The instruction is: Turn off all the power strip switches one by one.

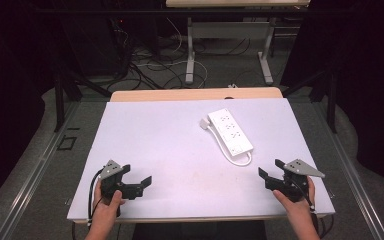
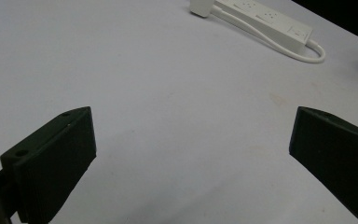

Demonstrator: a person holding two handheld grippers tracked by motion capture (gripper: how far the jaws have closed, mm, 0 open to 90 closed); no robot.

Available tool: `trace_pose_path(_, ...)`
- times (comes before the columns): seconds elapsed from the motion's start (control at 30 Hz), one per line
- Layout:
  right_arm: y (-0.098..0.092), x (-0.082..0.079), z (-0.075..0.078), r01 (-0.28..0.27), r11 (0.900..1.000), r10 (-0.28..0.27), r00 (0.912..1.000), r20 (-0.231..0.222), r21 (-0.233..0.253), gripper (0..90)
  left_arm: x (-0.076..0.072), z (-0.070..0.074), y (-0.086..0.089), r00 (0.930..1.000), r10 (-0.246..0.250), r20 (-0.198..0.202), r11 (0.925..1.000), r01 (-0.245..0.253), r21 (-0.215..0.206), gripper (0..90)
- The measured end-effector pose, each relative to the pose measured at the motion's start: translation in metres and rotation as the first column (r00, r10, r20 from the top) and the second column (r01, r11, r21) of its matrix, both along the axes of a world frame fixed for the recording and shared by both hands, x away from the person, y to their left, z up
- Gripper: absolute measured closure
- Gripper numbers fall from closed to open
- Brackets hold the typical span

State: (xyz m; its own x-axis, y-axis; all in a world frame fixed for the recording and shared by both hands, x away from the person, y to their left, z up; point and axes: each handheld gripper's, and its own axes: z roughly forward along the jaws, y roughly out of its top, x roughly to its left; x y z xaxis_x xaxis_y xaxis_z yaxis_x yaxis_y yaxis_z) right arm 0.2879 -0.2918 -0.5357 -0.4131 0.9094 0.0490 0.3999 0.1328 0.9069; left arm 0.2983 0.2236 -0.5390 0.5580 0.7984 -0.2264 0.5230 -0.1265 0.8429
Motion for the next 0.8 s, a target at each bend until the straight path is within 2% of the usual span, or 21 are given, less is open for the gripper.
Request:
trace_pose_path(0.07,0.0,0.0,-0.002,-0.008,1.0,0.008,0.9999,-0.008,0.015,28.8,0.001,0.0,-0.001,0.9999,0.004,0.009,1.0,-0.004,-0.004,0.6)
trace_pose_path(0.1,-0.001,0.0,-0.002,-0.007,1.0,0.007,0.9999,-0.01,-0.005,30.8,0.0,0.0,-0.001,1.0,0.004,0.001,1.0,-0.004,-0.003,0.7)
trace_pose_path(0.2,0.0,0.0,-0.003,-0.011,1.0,0.01,0.9999,-0.011,-0.008,33.2,0.0,0.0,-0.001,1.0,0.002,-0.005,1.0,-0.002,-0.001,0.6)
trace_pose_path(0.27,0.003,-0.001,-0.004,-0.008,1.0,0.008,0.9998,-0.017,-0.011,40.3,0.0,-0.001,-0.001,1.0,0.003,-0.003,1.0,-0.003,0.004,0.7)
trace_pose_path(0.3,0.003,-0.001,-0.004,-0.008,1.0,0.008,0.9998,-0.017,-0.011,40.3,0.0,0.0,-0.001,1.0,0.002,-0.002,1.0,-0.002,0.01,0.7)
trace_pose_path(0.33,0.002,0.0,-0.003,-0.025,0.999,0.024,0.9995,-0.023,-0.032,43.6,0.0,0.0,-0.001,1.0,-0.001,0.004,0.9997,0.001,0.024,0.7)
trace_pose_path(0.37,0.005,0.001,-0.002,-0.023,0.999,0.022,0.9996,-0.018,-0.034,48.2,0.0,0.0,-0.001,1.0,-0.003,0.005,0.9996,0.003,0.028,0.7)
trace_pose_path(0.4,0.005,0.001,-0.002,-0.023,0.999,0.022,0.9996,-0.018,-0.034,48.2,-0.001,0.0,-0.002,1.0,-0.003,0.006,0.9994,0.002,0.034,0.7)
trace_pose_path(0.47,0.007,0.005,0.0,-0.015,0.998,0.016,0.9998,0.009,-0.054,53.9,-0.001,0.001,-0.003,0.9999,-0.004,0.01,0.9994,0.003,0.036,0.7)
trace_pose_path(0.5,0.008,0.006,0.003,-0.011,0.998,0.011,0.9999,-0.004,-0.061,54.6,-0.002,0.001,-0.003,0.9999,-0.006,0.01,0.9995,0.006,0.032,0.7)
trace_pose_path(0.57,0.008,0.007,0.004,-0.015,0.998,0.015,0.9999,0.0,-0.067,54.8,-0.002,0.001,-0.003,0.9999,-0.008,0.01,0.9995,0.007,0.031,0.7)
trace_pose_path(0.67,0.012,0.013,0.007,-0.004,1.0,0.004,0.9998,-0.022,-0.031,55.0,-0.002,0.001,-0.004,0.9999,-0.012,0.004,0.9994,0.012,0.033,0.7)
trace_pose_path(0.73,0.013,0.014,0.008,-0.007,0.999,0.006,0.9995,-0.03,-0.032,55.0,-0.002,0.0,-0.004,0.9999,-0.015,0.005,0.9994,0.015,0.032,0.7)
trace_pose_path(0.8,0.017,0.018,0.01,-0.008,0.999,0.008,0.9998,-0.019,-0.045,54.4,-0.001,0.0,-0.004,0.9999,-0.015,0.008,0.9994,0.015,0.031,0.6)
